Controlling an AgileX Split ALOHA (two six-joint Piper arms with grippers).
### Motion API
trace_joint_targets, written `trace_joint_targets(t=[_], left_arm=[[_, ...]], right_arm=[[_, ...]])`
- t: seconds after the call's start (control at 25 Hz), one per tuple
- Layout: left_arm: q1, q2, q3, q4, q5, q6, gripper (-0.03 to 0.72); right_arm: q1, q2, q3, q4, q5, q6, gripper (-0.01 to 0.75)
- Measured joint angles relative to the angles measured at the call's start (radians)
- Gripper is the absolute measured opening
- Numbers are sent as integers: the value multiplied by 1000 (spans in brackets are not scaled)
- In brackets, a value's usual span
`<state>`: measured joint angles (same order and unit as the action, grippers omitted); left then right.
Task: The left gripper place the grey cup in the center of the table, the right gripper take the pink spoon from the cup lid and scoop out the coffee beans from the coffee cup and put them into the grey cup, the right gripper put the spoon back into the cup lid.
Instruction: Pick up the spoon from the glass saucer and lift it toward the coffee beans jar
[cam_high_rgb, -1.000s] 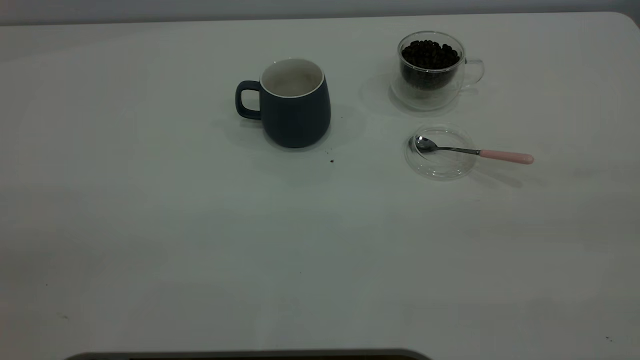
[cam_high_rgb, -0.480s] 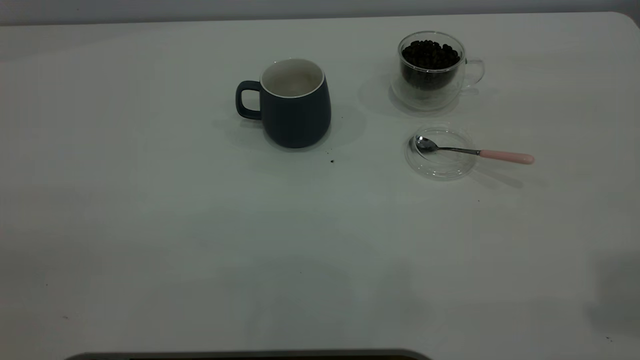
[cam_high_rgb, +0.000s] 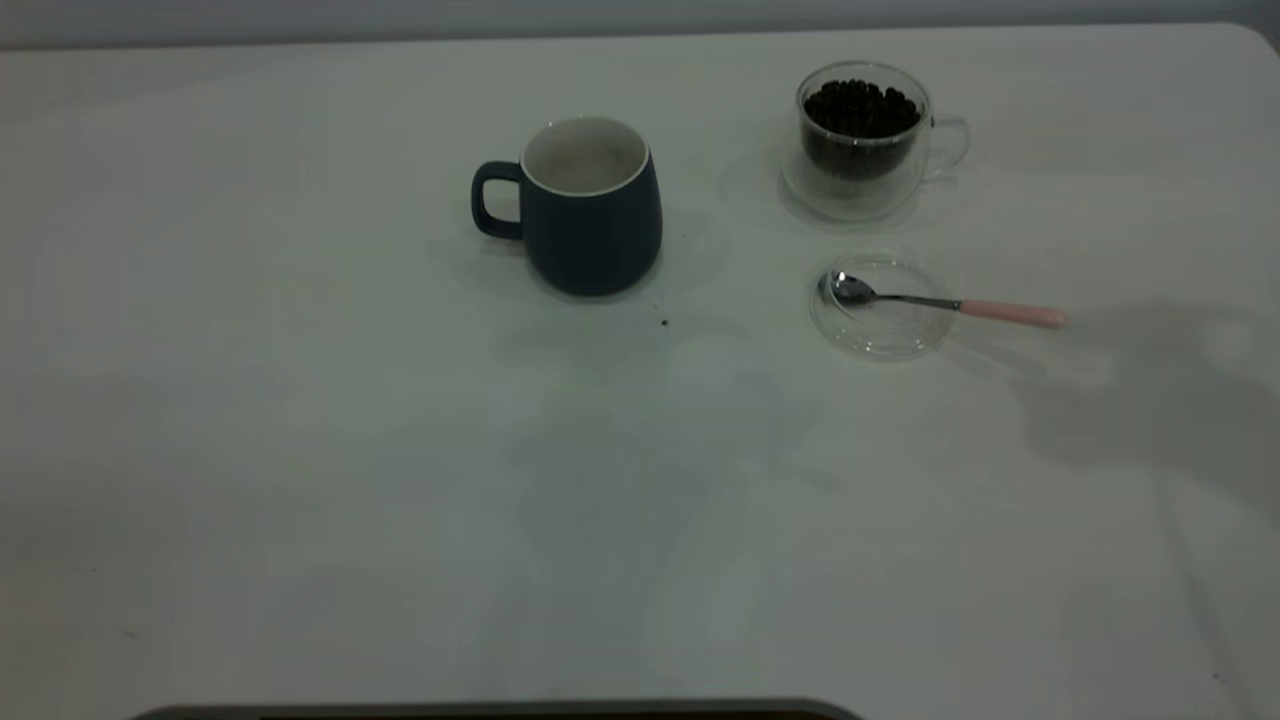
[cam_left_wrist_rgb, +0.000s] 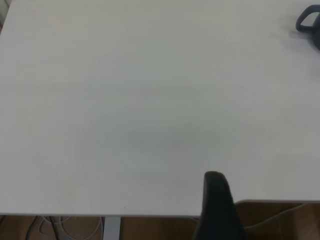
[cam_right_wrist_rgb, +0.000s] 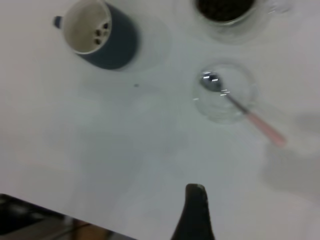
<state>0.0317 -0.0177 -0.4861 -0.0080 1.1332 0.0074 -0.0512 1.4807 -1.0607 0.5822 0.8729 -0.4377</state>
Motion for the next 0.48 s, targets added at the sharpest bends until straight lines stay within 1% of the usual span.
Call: trace_joint_targets(t=[0.08,0.32,0.48], left_arm=[[0,0,0,0,0,0,565],[0,0,0,0,0,0,565],[0,0,0,0,0,1,565]], right_arm=[[-40,71,-1,86,6,-60,699],[-163,292,16,292,76,-219,699],[-198,402,76,400,66,-302,699]])
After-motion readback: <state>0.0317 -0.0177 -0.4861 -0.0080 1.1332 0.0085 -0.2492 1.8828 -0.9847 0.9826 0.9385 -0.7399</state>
